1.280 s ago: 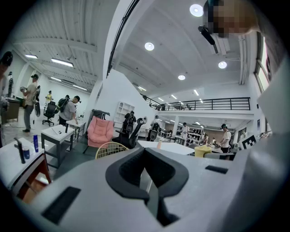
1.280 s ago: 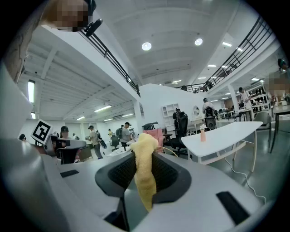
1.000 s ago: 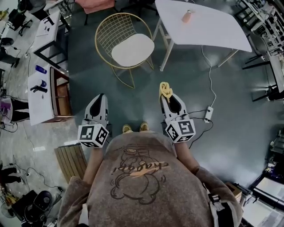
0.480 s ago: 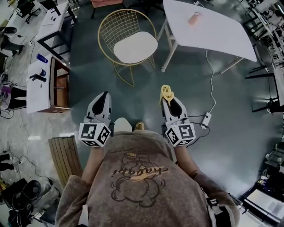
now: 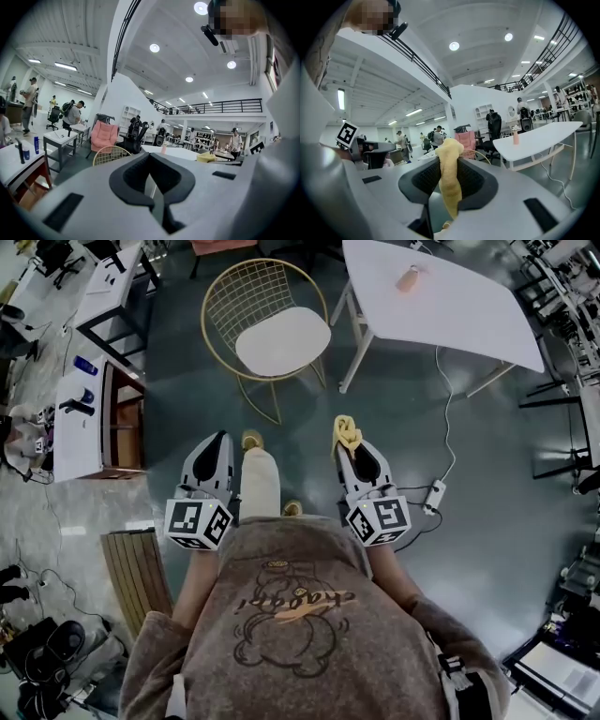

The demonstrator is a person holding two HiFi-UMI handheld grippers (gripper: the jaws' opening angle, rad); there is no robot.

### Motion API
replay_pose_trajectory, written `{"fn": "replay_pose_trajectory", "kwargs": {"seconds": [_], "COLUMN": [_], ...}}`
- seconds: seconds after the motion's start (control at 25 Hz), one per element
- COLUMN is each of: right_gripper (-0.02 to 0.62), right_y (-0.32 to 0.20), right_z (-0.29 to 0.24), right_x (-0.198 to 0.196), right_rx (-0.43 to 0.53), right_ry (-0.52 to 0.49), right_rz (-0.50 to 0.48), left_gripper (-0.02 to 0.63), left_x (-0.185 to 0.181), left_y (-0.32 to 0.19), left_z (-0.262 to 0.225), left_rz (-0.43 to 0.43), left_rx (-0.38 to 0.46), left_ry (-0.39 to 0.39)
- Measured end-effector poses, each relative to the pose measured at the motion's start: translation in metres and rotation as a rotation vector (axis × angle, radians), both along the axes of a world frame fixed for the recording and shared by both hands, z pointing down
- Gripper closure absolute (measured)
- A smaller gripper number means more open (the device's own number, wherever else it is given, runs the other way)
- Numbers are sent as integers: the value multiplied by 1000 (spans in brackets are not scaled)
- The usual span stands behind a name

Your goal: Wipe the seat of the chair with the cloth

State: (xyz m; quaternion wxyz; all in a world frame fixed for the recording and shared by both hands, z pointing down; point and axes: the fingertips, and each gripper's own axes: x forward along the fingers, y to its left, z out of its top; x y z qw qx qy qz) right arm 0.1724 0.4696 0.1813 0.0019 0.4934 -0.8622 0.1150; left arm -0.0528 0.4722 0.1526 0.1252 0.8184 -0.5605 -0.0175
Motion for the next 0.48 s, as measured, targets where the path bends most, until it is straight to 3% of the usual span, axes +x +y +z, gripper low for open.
{"fn": "replay_pose_trajectory", "kwargs": {"seconds": [0.48], "right_gripper": [477], "right_y": [-85], "right_z": [14], "right_x": [-12], "right_rx": [-18], "right_ry": [3], "right_rz": [19], "left_gripper": [603], "left_x": [-9], "left_y": [-95], "left_z": [12], "left_rz": [29], "left_rx": [-13], "left_ry": [11]}}
